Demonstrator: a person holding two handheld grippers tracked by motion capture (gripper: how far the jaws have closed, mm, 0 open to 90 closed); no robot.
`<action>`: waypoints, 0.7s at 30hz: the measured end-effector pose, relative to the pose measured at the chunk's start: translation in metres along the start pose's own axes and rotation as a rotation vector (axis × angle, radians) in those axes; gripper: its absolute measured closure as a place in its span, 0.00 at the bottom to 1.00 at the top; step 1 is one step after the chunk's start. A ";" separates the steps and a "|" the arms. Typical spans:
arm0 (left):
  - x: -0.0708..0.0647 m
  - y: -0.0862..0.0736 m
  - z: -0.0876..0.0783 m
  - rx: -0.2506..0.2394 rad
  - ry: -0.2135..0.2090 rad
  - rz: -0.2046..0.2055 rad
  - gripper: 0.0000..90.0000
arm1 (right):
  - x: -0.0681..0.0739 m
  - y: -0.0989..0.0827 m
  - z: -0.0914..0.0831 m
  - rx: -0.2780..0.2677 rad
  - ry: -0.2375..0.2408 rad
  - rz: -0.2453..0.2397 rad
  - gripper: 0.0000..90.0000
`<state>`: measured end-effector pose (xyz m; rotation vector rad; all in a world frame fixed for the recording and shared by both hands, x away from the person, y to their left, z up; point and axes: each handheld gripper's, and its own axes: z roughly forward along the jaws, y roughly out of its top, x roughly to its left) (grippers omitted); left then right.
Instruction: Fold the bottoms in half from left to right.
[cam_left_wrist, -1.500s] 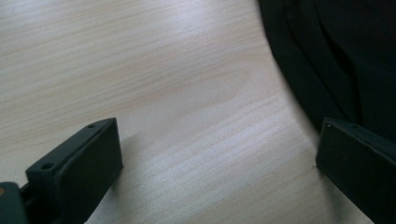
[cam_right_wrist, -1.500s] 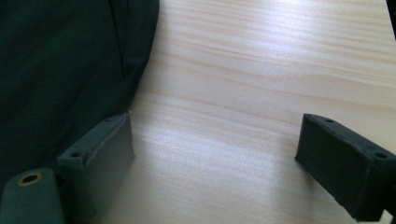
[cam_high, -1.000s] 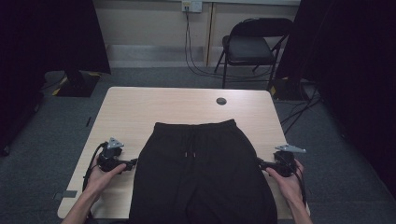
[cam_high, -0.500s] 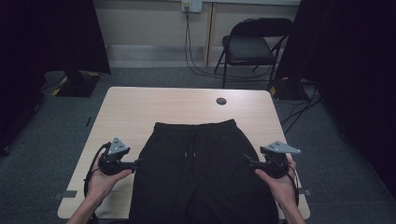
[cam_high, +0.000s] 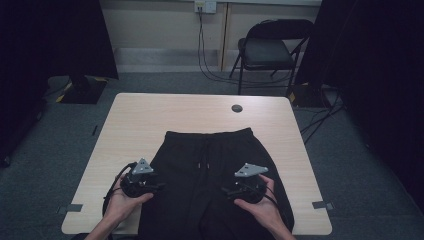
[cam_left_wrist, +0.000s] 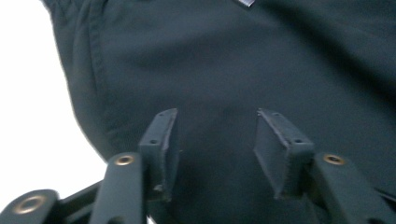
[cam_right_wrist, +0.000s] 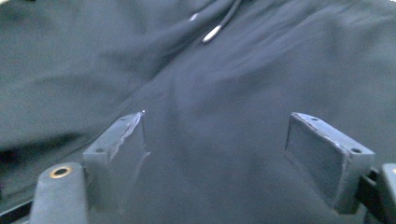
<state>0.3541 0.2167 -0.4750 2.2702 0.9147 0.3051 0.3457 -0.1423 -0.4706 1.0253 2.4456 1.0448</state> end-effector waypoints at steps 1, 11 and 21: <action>0.001 0.000 0.003 0.011 -0.022 -0.009 0.56 | 0.002 -0.002 0.013 0.051 0.013 -0.009 0.18; 0.003 -0.001 0.012 0.026 0.031 -0.008 0.55 | -0.008 -0.010 0.025 0.069 -0.024 -0.016 0.15; 0.008 0.009 0.026 -0.020 0.060 -0.039 0.55 | -0.034 -0.006 0.036 0.020 -0.017 -0.015 0.14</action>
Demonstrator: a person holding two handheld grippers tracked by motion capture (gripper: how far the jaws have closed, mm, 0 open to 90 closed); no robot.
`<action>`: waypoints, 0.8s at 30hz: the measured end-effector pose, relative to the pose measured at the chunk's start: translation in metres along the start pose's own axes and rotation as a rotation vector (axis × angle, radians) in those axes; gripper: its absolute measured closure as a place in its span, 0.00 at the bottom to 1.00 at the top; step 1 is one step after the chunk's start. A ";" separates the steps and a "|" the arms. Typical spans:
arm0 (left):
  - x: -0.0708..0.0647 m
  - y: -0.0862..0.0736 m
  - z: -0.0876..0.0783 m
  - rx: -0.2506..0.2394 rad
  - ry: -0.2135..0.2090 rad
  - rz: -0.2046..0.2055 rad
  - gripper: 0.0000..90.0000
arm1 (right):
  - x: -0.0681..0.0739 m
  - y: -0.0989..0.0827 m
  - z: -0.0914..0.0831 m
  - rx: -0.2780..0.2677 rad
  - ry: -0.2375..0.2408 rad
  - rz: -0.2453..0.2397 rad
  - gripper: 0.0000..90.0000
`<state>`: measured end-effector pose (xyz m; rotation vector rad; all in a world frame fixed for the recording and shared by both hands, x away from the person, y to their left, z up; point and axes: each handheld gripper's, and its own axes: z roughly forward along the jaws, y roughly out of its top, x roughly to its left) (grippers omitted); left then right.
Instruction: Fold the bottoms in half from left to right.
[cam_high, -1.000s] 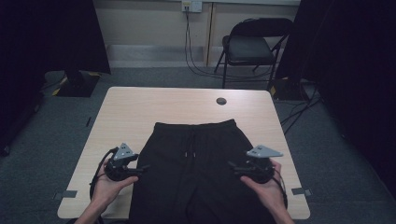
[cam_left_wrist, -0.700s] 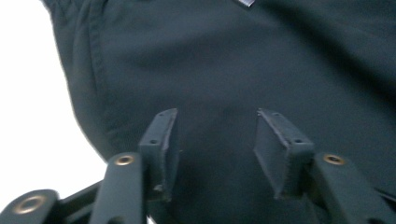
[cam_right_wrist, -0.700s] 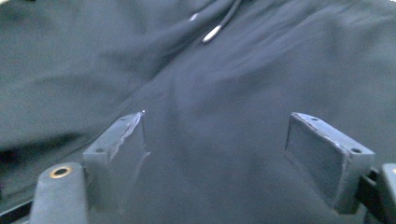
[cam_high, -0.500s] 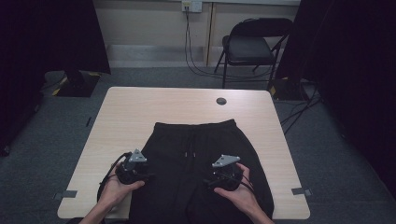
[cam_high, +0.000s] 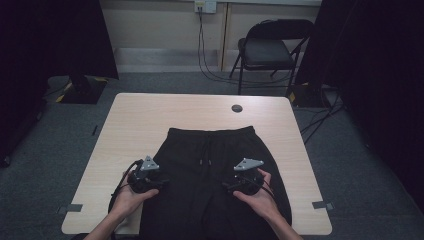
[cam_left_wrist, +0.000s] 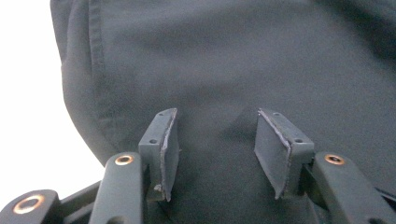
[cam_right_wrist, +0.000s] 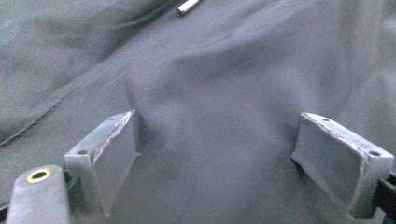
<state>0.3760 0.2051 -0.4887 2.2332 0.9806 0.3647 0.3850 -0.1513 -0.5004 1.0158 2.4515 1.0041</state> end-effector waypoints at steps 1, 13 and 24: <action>0.000 0.000 0.000 0.000 0.000 0.000 0.55 | 0.000 0.000 0.000 0.000 0.000 0.000 0.14; -0.003 0.020 0.021 -0.026 0.036 -0.033 0.54 | -0.049 0.006 0.010 -0.028 -0.013 0.012 0.14; -0.024 0.010 0.007 0.022 -0.022 0.006 0.52 | -0.057 0.006 0.011 -0.036 -0.017 0.009 0.15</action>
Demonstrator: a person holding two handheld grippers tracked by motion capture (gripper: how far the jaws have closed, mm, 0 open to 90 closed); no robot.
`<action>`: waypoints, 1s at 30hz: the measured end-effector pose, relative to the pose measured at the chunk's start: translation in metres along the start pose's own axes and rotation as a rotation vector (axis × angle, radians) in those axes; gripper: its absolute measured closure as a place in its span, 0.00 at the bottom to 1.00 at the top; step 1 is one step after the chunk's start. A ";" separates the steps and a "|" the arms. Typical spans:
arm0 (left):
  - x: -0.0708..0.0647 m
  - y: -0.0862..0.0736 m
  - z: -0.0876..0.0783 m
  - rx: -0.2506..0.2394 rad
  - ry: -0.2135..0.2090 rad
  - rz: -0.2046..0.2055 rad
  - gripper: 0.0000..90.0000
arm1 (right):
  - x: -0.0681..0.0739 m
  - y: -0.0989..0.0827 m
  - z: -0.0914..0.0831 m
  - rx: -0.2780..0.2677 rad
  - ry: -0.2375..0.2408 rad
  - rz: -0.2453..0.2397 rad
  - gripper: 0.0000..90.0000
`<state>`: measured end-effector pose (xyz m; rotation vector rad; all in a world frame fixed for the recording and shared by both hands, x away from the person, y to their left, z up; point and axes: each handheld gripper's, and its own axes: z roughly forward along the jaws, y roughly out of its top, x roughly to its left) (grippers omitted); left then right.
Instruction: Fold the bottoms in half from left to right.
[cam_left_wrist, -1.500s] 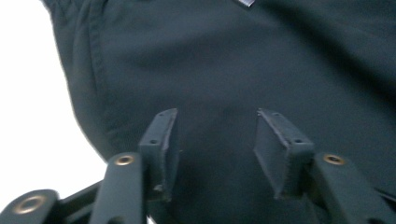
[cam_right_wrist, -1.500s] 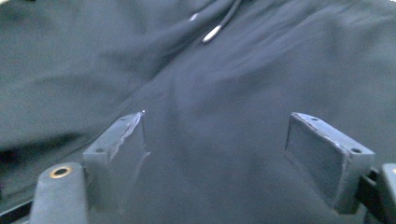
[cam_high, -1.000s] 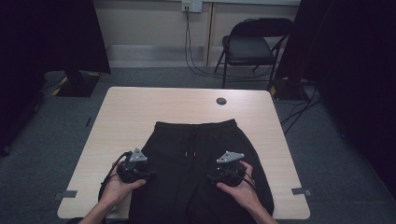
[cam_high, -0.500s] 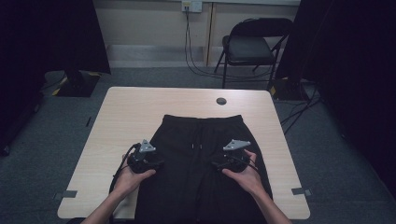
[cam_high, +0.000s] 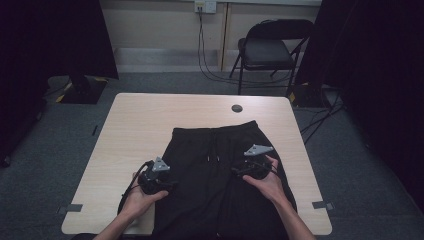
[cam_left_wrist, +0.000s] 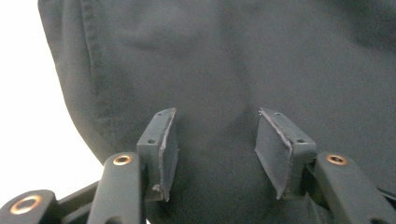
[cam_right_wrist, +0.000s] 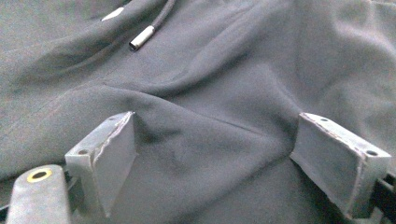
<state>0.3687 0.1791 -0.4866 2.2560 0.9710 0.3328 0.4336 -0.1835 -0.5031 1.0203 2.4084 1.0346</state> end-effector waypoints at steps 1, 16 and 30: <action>0.001 0.001 0.000 0.003 -0.007 -0.007 0.51 | 0.001 0.001 -0.001 0.010 -0.001 -0.002 0.15; 0.045 0.020 0.010 -0.028 0.068 0.005 0.65 | 0.085 0.022 -0.070 -0.043 0.023 -0.096 0.30; 0.044 0.015 0.017 -0.052 0.044 -0.038 0.63 | 0.220 0.055 0.000 0.012 0.294 -0.236 0.50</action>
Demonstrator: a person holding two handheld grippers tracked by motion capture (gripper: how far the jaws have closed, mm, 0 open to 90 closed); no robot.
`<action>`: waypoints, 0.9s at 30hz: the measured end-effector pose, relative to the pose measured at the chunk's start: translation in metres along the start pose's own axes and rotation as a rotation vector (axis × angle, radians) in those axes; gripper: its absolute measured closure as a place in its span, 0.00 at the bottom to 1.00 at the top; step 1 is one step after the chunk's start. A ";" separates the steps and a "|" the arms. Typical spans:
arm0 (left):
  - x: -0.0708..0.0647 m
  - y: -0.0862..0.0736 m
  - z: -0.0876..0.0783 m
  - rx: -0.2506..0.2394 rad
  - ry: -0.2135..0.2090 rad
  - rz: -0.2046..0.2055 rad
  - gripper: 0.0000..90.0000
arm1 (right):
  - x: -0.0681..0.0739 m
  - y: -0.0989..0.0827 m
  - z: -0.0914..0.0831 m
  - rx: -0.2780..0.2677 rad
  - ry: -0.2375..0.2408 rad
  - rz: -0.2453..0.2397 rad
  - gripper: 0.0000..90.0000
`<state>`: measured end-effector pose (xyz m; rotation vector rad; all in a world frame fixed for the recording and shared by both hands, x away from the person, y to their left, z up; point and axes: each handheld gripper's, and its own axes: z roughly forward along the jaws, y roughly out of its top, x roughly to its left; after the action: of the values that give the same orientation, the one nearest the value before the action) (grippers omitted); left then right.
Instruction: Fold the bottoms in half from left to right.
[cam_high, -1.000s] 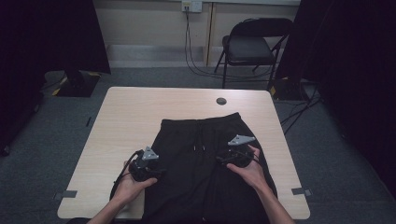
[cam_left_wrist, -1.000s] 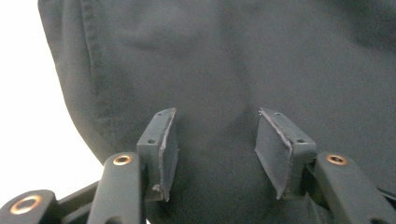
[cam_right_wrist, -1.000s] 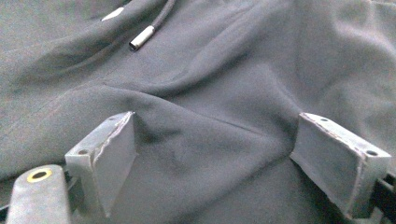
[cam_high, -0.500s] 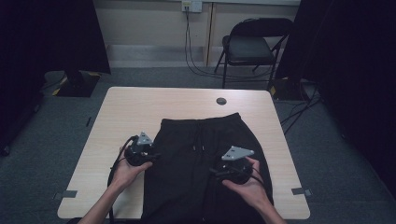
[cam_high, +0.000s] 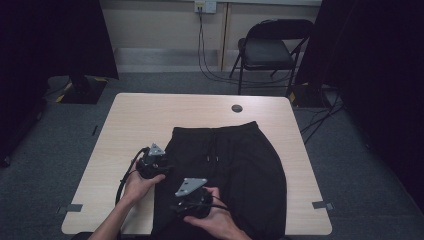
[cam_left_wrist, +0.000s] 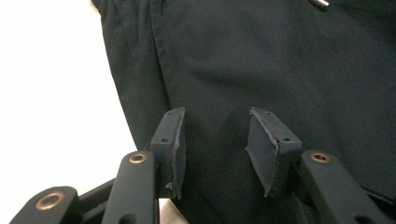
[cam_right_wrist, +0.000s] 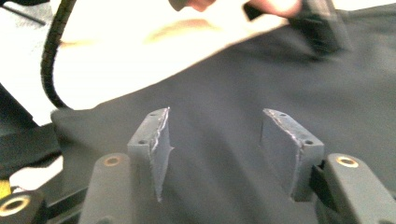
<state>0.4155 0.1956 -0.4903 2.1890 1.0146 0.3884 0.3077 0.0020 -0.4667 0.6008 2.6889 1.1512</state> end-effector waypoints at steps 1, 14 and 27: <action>0.000 0.000 0.000 0.000 -0.002 0.002 0.63 | 0.004 0.002 0.007 -0.003 0.015 -0.003 0.51; 0.002 0.000 0.000 0.003 -0.011 0.000 0.59 | 0.031 0.016 0.060 0.030 0.020 -0.057 0.36; 0.001 0.006 -0.006 -0.036 -0.053 -0.078 0.39 | 0.003 0.004 -0.003 -0.017 -0.031 -0.033 0.99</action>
<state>0.4168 0.1966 -0.4821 2.1099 1.0522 0.3094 0.3052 0.0044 -0.4616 0.5647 2.6506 1.1457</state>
